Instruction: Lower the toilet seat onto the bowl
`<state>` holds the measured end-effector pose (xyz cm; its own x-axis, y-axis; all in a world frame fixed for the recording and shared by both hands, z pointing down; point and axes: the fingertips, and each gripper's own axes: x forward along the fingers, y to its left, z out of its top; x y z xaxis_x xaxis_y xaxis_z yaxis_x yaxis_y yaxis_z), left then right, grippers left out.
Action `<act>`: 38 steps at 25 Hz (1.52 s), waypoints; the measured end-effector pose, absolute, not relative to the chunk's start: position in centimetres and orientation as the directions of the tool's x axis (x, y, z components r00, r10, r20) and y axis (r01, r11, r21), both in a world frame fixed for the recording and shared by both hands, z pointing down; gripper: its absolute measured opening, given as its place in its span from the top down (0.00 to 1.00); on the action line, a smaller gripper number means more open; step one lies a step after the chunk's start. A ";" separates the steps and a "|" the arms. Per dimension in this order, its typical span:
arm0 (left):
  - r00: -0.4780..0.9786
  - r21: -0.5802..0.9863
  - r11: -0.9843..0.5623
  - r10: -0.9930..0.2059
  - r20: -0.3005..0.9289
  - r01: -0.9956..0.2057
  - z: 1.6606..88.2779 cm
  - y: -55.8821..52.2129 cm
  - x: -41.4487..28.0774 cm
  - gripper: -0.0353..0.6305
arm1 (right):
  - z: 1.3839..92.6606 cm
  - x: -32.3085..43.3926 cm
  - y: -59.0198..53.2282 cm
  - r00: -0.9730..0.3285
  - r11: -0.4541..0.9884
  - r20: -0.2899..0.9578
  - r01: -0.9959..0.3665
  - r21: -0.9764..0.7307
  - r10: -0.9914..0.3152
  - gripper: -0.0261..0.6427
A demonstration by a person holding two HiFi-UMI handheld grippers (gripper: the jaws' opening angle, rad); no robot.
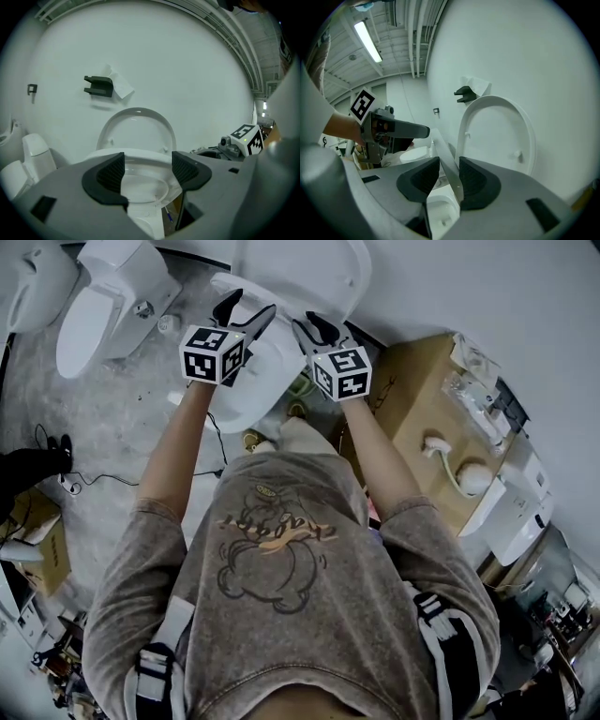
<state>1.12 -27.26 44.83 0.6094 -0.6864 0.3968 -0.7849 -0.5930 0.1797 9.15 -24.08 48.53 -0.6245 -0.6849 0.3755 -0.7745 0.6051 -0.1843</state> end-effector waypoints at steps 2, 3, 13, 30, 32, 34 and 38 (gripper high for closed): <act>0.602 0.203 -0.574 -0.694 0.395 -0.794 45.1 -26.1 0.4 0.48 | 48.7 8.3 -22.9 -0.632 0.619 0.382 -0.766 -0.174 -0.674 0.74; 0.598 0.215 -0.562 -0.697 0.397 -0.798 45.3 -25.5 0.0 0.48 | 48.8 7.9 -22.3 -0.637 0.628 0.386 -0.760 -0.170 -0.667 0.74; 0.523 0.409 -0.359 -0.736 0.430 -0.839 47.5 -20.0 -4.3 0.48 | 50.5 4.0 -16.4 -0.693 0.710 0.443 -0.686 -0.160 -0.569 0.74; 0.413 0.592 -0.015 -0.729 0.545 -0.806 55.2 -10.2 -12.9 0.64 | 56.7 -3.8 -6.9 -0.770 0.879 0.601 -0.421 -0.223 -0.216 0.78; 0.395 0.602 0.035 -0.723 0.567 -0.798 56.4 -8.9 -13.6 0.65 | 57.6 -4.6 -5.8 -0.772 0.888 0.616 -0.383 -0.254 -0.156 0.79; 0.374 0.611 0.091 -0.717 0.588 -0.786 57.7 -7.4 -14.2 0.66 | 58.6 -5.2 -4.6 -0.768 0.900 0.634 -0.338 -0.276 -0.094 0.79; 0.344 0.608 0.163 -0.699 0.627 -0.777 60.4 -5.3 -15.5 0.67 | 60.9 -6.5 -2.7 -0.756 0.906 0.655 -0.284 -0.313 -0.011 0.80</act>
<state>-15.47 -5.34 60.38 0.3444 -0.6989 0.6268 -0.7766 0.1630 0.6085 -6.46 -2.70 60.87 -0.7557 -0.0113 0.6548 -0.2843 0.9064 -0.3125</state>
